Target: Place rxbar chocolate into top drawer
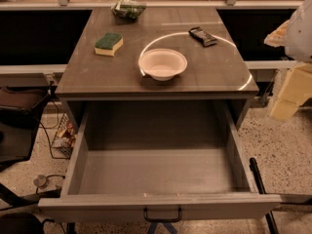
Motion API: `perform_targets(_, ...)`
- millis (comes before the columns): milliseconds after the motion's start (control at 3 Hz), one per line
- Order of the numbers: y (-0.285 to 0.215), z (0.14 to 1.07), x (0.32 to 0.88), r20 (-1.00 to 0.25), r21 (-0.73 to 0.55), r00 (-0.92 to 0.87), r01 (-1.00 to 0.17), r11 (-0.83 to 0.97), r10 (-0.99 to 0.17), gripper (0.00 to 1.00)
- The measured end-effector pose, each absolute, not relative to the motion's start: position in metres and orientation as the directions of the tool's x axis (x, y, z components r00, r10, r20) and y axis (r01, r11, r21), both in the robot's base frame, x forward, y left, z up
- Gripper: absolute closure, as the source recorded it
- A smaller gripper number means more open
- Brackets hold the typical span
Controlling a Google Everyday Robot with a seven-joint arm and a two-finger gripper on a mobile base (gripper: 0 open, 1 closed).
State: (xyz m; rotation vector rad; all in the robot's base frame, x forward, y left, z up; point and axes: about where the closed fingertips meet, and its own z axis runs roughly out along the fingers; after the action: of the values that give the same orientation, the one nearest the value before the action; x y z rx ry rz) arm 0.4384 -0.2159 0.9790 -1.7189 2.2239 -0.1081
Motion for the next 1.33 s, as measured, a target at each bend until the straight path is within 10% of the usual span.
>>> perform_targets(667,-0.221,0.981,0.441,-0.242,-0.26,-0.268,-0.908,0.329,-0.933,0.0)
perform_targets(1333,-0.276,1.004,0.536,-0.623,-0.269,-0.396,-0.702,0.66,-0.675,0.0)
